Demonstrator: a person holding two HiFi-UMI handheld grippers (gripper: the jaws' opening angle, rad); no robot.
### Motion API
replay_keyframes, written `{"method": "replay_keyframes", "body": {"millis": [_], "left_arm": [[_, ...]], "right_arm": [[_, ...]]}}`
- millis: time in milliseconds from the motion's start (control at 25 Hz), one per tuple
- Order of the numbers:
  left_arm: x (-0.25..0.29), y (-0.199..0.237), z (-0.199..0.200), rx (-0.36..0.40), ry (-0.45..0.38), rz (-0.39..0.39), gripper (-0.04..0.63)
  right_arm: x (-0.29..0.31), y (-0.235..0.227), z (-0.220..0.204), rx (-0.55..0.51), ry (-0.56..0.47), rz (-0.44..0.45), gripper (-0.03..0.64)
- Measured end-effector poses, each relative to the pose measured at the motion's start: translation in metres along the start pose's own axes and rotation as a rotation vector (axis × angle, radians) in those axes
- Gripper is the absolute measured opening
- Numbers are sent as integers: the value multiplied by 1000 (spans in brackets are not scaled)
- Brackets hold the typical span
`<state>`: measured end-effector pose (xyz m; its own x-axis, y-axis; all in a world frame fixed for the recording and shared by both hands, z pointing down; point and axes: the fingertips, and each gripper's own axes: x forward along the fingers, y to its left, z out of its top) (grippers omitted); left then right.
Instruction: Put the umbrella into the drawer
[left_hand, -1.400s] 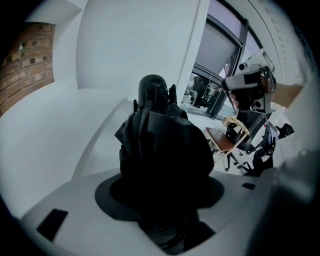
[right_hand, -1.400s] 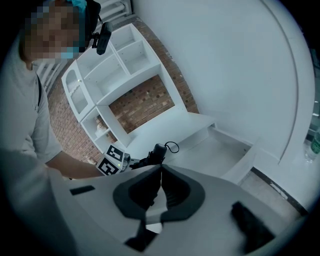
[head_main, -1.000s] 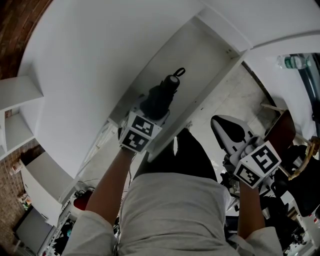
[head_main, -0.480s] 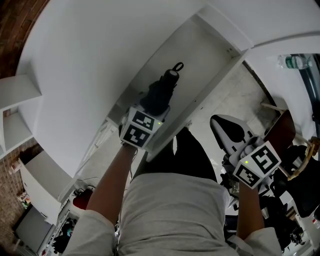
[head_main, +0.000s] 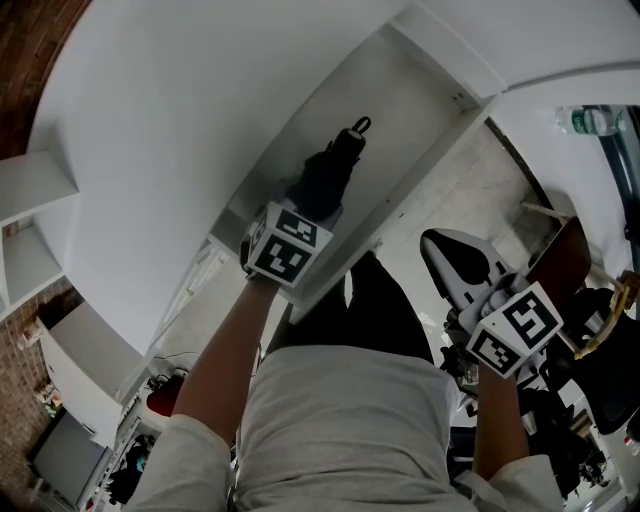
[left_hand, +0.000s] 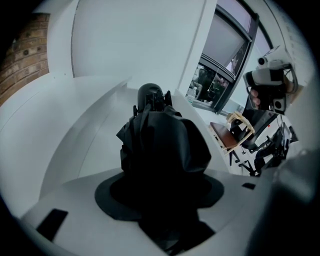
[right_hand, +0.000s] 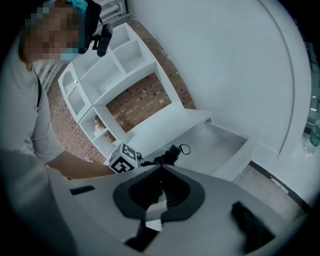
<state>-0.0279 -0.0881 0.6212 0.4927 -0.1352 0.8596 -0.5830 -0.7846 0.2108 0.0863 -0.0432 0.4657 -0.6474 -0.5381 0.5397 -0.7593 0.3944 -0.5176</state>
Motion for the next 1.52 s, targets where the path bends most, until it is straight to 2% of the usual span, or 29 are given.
{"method": "replay_keyframes", "body": {"millis": [240,440,640,880,1520], "left_arm": [[13,0,1,0,40,-14,264],[17,1,2,67,84,0,264],[23,4,0,66,112,5,264],[34,7,-8,126,163,17,264],[53,10,-11,125,193,14,265]], "right_arm": [[2,-2,2,2,1,7,28],[6,-4,2,4,5,12,28],[7,-7,2,10,8,12,28],[8,-9,1,13,15,13,28],[10,-13,-2,28,26,12,28]]}}
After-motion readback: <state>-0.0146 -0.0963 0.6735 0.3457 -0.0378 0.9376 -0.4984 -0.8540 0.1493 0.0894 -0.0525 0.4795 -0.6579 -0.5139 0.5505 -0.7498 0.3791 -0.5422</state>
